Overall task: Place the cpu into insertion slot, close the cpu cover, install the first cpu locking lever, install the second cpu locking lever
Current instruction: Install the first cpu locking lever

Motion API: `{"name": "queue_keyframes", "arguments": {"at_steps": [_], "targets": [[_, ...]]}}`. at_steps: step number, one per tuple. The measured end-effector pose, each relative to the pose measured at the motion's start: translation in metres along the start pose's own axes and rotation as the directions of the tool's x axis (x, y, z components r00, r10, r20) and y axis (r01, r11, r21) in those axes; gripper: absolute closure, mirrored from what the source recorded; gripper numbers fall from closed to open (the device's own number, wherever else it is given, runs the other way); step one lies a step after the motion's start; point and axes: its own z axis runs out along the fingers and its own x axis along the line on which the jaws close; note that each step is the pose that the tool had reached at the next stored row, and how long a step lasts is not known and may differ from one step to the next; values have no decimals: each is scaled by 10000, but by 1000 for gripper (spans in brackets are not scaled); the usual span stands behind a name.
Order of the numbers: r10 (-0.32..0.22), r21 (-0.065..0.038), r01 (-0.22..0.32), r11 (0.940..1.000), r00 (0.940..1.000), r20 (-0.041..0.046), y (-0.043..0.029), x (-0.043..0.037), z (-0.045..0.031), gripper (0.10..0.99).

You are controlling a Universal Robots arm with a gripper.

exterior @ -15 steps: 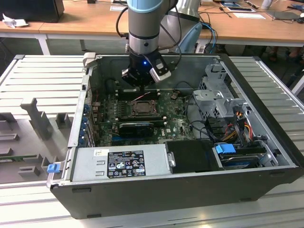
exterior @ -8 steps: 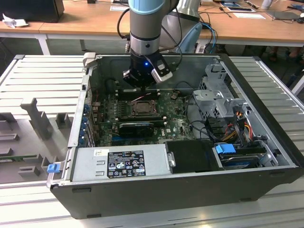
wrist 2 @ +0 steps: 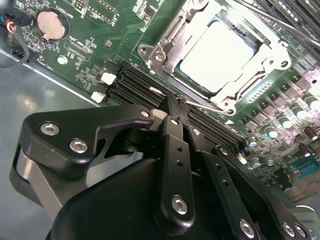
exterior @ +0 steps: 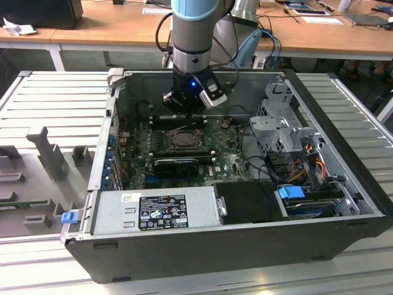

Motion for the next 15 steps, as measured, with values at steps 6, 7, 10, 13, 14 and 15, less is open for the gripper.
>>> {"name": "queue_keyframes", "arguments": {"at_steps": [6,7,10,13,14,15], "targets": [[6,-12,-6,10000,10000,1,-1,-46,40,980],[7,-12,-7,10000,10000,1,-3,-51,54,980],[8,-12,-8,10000,10000,1,-7,-63,88,980],[10,-12,-10,10000,10000,2,-11,-68,113,980],[11,-11,-11,10000,10000,2,-12,-68,121,980],[11,-1,-11,10000,10000,2,-12,-69,125,980]]}}
